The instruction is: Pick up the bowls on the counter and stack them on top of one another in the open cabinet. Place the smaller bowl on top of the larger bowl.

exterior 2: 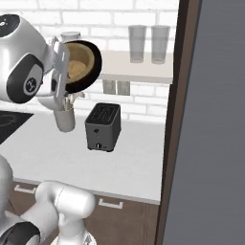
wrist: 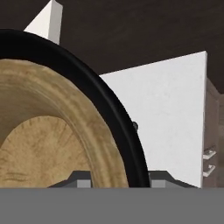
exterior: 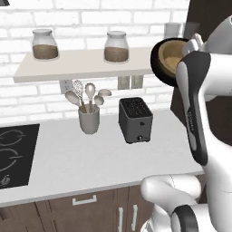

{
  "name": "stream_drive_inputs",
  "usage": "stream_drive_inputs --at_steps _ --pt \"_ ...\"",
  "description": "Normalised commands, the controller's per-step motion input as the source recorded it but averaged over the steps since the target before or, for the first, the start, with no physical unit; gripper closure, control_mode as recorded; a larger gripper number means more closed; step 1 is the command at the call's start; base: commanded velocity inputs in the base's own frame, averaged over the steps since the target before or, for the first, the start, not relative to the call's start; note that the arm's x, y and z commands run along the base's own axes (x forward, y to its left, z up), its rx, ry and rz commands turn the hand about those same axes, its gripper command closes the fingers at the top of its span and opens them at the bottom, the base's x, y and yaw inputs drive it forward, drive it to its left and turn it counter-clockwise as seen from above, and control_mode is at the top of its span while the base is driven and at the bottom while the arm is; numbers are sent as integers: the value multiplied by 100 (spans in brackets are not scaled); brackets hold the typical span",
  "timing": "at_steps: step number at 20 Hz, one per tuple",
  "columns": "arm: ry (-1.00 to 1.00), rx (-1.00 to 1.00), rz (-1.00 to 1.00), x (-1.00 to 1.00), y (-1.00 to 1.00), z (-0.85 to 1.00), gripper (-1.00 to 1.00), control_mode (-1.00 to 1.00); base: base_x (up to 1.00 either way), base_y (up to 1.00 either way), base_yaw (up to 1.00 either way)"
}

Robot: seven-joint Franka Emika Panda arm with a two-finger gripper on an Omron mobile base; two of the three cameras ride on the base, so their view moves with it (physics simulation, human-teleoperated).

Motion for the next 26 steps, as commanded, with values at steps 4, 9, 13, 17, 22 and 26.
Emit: stream_drive_inputs --at_steps 4,9,13,17,22,26 --pt "0 0 5 82 0 11 100 -100 0 0 0" --pt "0 2 5 81 -14 1 100 -100 0 0 0" --pt "0 1 1 72 -3 0 100 -100 0 0 0" --pt "-1 0 0 75 0 0 100 -100 0 0 0" --pt "-1 0 0 71 0 -6 100 -100 0 0 0" --pt "0 0 0 65 0 -24 100 -100 0 0 0"
